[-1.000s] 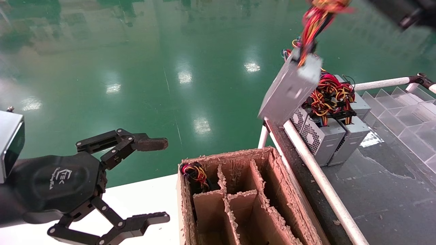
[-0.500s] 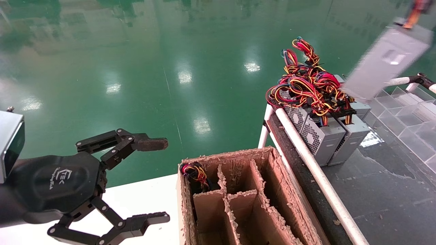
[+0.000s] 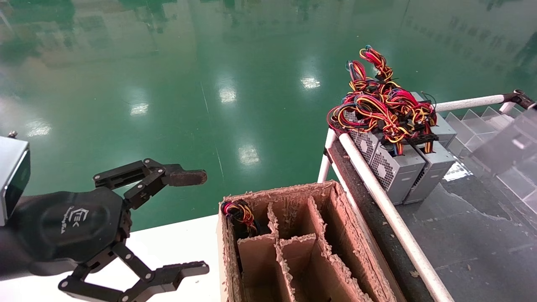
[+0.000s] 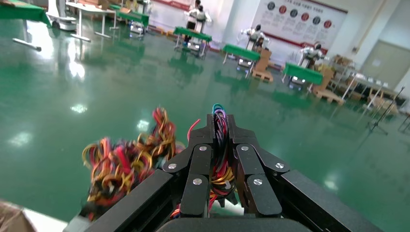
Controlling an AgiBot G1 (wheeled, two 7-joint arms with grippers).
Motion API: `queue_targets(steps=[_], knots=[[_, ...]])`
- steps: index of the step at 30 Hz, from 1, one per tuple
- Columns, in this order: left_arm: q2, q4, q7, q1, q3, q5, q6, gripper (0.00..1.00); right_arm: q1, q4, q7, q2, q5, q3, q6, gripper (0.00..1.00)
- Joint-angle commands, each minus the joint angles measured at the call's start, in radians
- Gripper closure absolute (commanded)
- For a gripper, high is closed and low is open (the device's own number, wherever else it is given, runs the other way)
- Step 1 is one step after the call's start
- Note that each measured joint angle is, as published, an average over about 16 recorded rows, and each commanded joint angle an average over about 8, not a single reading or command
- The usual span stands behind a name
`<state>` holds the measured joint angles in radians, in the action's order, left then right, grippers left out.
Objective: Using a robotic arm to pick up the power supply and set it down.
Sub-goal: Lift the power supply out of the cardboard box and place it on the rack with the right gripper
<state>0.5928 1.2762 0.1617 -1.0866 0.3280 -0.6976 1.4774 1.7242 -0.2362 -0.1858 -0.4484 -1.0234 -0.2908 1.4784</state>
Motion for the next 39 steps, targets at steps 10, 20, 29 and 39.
queue_targets(steps=[10,20,29,39], knots=[[0.0,0.0,0.0,0.0,0.0,0.0,0.0,0.0,-0.043,0.091,-0.037,-0.023,-0.024,-0.021,0.039,1.0],[0.0,0.0,0.0,0.0,0.001,0.0,0.0,0.0,-0.026,0.122,-0.057,-0.12,-0.07,-0.053,-0.011,1.0],[0.0,0.0,0.0,0.0,0.001,0.001,0.0,0.0,0.002,0.153,-0.081,-0.174,-0.091,-0.067,-0.057,1.0],[0.0,0.0,-0.001,0.0,0.001,0.001,0.0,0.0,0.027,0.187,-0.101,-0.222,-0.11,-0.079,-0.111,1.0]])
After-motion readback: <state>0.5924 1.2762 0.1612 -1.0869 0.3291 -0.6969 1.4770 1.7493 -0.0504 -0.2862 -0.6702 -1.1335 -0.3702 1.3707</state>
